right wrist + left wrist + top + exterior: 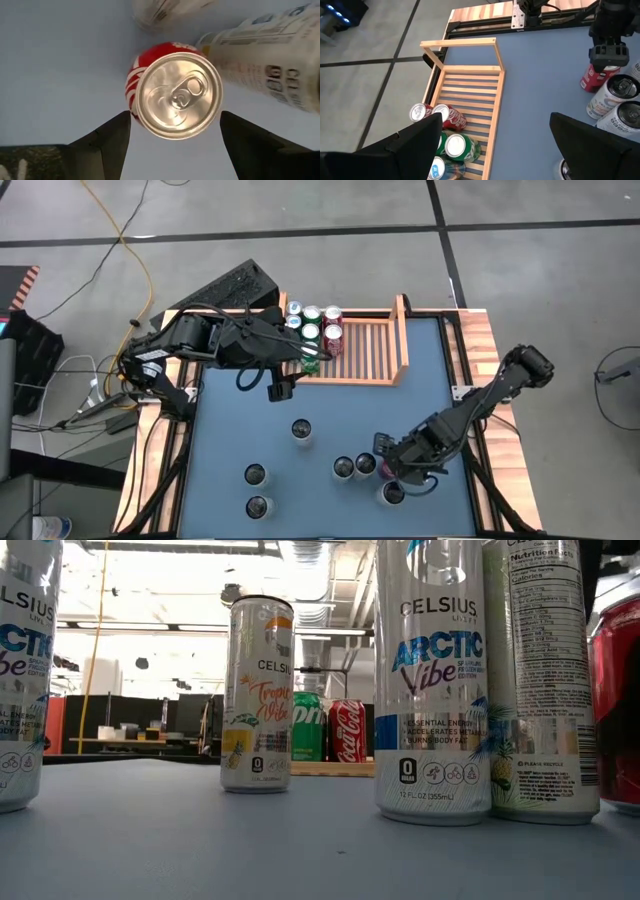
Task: Place canned beverage on shelf
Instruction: Put the red soda can on the shelf
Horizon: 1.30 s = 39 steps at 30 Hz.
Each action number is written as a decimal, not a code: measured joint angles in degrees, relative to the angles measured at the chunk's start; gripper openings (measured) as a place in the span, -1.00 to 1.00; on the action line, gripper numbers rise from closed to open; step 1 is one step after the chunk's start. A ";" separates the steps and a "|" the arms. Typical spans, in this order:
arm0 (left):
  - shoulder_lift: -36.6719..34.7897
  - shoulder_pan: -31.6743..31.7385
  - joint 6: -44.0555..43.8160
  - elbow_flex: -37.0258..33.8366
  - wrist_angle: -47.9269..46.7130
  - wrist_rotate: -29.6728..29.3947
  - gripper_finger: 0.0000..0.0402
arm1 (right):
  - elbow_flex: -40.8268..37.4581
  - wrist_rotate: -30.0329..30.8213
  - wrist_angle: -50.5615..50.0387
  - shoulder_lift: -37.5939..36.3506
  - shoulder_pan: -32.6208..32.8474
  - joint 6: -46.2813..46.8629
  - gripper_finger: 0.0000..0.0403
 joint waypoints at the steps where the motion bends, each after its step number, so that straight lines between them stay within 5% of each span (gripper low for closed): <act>1: 0.00 0.00 0.00 0.00 -0.02 0.00 0.78 | 0.04 -0.42 0.39 0.29 0.00 -0.24 0.47; 39: 0.02 0.02 0.04 0.00 0.63 -0.04 0.78 | 0.12 -11.56 6.30 3.43 -3.74 32.22 0.44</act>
